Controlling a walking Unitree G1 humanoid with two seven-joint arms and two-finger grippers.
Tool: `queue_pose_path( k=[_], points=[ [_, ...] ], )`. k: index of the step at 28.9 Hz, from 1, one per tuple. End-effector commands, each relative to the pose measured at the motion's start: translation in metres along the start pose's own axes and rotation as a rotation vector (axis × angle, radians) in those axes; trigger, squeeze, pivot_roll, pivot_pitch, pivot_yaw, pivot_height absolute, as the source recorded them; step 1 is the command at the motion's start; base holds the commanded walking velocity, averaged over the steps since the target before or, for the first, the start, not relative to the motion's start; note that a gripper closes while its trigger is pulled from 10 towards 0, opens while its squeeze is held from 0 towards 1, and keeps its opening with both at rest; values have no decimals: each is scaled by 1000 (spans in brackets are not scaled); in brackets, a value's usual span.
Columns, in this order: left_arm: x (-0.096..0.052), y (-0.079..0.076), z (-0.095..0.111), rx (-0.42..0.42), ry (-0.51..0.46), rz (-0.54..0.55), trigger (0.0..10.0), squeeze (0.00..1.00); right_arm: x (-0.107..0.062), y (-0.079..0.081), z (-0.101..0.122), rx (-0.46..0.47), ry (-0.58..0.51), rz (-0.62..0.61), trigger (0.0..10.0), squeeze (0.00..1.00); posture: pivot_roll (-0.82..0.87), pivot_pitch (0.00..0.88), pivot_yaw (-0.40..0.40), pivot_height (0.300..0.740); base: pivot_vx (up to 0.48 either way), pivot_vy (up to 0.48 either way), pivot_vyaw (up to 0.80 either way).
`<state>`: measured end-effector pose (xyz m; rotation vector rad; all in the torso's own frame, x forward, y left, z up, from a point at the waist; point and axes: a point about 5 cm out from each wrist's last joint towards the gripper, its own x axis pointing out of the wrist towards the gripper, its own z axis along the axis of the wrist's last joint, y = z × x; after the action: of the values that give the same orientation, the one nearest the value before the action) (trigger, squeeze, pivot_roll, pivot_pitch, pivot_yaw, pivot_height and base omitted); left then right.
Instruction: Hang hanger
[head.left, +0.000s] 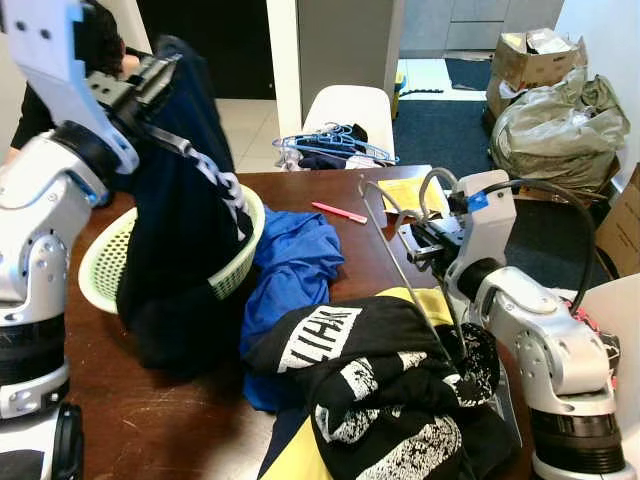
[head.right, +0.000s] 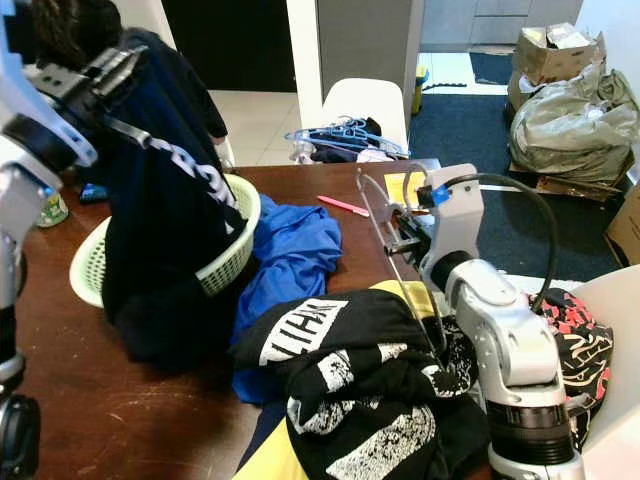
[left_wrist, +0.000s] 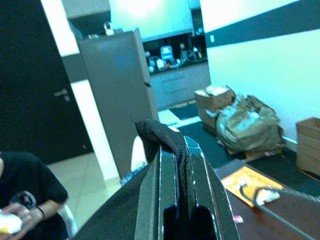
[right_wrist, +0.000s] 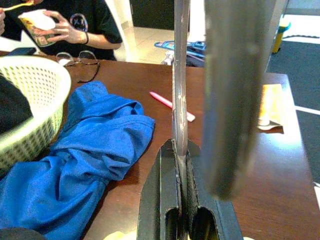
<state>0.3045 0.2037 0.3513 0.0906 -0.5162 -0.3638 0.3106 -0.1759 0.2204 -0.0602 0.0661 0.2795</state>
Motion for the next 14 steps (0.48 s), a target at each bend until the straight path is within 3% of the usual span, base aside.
queue_pose_path(
  k=[1, 8, 9, 10, 11, 14],
  points=[
    [-5, -1, 7, -31, -16, 6, 0, 0, 1, -1, -10, 14, 29, -5, 10000, 0, -21, 19, 80, 740, 0, 0, 0],
    [-3, -3, 41, -77, -128, -37, 0, 0, 5, 1, -11, 21, 27, -1, 10000, 0, -3, 16, 78, 740, 0, 0, 0],
    [-3, -4, 48, -77, -148, -45, 431, 0, 6, 2, -12, 24, 27, 2, 10000, 0, 3, 14, 76, 740, 0, 0, 0],
    [-3, -5, 51, -78, -153, -45, 8980, 0, 7, 3, -13, 25, 26, 4, 10000, 0, 3, 14, 76, 740, 0, 0, 0],
    [-2, -7, 52, -90, -158, -41, 10000, 0, 7, 5, -13, 29, 24, 9, 10000, 0, 5, 12, 77, 740, 0, 0, 0],
    [-1, -11, 52, -101, -156, -36, 10000, 0, 8, 7, -14, 34, 21, 14, 10000, 0, 7, 7, 77, 740, 0, 0, 0]
  ],
)
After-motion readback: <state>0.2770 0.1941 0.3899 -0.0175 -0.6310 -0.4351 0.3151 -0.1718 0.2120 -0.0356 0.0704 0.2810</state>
